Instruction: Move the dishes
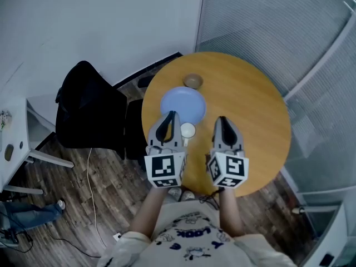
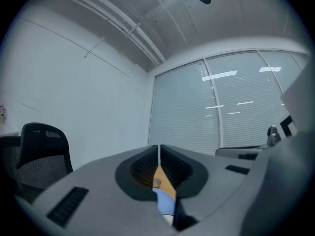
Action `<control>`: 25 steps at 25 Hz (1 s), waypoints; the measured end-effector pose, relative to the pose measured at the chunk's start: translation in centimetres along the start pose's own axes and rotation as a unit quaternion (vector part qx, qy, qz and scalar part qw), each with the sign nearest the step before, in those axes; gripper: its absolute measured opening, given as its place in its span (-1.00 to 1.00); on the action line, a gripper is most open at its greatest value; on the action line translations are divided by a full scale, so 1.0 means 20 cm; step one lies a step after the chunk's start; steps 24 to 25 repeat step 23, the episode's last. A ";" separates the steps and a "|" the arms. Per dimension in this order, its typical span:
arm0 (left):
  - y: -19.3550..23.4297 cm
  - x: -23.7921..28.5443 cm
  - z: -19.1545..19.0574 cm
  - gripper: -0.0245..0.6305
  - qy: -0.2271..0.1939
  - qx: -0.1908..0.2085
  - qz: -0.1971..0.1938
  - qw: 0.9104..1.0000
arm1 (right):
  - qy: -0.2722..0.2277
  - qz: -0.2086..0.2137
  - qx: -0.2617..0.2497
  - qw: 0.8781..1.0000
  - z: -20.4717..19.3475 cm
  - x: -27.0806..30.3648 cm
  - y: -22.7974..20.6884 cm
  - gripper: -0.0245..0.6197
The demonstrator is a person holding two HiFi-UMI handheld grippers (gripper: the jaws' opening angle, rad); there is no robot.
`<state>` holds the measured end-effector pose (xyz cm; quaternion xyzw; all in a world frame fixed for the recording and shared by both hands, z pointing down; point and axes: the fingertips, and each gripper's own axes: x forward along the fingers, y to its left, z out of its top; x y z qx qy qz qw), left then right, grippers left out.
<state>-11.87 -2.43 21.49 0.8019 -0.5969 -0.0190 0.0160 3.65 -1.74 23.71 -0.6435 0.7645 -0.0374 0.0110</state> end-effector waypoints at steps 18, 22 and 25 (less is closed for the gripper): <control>-0.02 0.01 -0.03 -0.87 0.009 -0.002 -0.006 1.000 | 0.005 -0.006 -0.003 1.000 -0.02 0.00 -0.01 -0.86; -0.01 0.01 -0.02 -0.87 0.007 -0.003 -0.007 1.000 | 0.005 -0.007 -0.003 1.000 -0.02 0.00 -0.01 -0.86; -0.01 0.01 -0.02 -0.87 0.007 -0.003 -0.007 1.000 | 0.005 -0.007 -0.003 1.000 -0.02 0.00 -0.01 -0.86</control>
